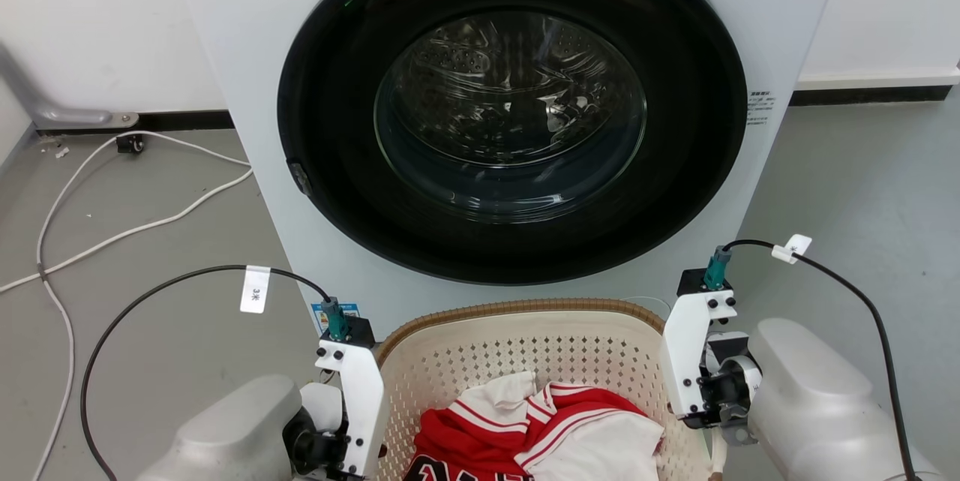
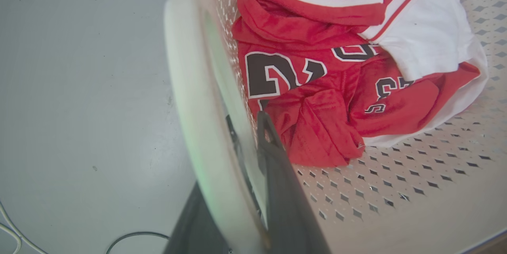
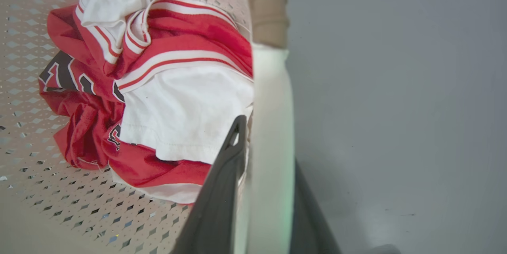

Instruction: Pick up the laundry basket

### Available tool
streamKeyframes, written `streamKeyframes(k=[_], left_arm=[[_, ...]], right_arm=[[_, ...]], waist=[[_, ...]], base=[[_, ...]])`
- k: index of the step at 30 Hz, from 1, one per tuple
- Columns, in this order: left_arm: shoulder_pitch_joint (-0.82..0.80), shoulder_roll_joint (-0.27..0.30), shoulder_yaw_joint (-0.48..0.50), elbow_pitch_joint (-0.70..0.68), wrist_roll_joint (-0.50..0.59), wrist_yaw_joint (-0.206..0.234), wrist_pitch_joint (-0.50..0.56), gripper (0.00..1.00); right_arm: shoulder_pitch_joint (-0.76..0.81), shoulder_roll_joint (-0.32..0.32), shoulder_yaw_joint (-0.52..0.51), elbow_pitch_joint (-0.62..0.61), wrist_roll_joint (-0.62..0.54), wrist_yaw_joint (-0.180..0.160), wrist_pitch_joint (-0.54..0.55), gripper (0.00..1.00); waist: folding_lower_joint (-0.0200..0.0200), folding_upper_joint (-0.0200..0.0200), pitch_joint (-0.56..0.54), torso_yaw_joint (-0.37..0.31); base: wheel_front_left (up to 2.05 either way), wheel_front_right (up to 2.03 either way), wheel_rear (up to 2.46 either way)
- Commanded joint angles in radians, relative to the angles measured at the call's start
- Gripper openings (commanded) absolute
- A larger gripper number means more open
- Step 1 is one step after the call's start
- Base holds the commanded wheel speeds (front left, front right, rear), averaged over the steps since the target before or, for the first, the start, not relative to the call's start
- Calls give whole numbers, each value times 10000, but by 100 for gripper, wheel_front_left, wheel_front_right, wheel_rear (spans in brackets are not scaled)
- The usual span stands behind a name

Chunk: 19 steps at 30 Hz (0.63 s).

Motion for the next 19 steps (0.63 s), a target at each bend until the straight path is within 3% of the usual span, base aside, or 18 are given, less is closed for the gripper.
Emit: streamKeyframes(k=[1, 19], left_arm=[[-90, 37, -124, 4, 35, -129, 18, 0], [-173, 70, -270, 23, 50, -130, -226, 0]], right_arm=[[-193, -87, 56, -29, 28, 129, 3, 0], [-231, -107, 289, 89, 279, 130, -110, 0]], waist=[[0, -1, 0, 10], [0, -1, -2, 16]], base=[[0, 0, 0], [0, 0, 0]])
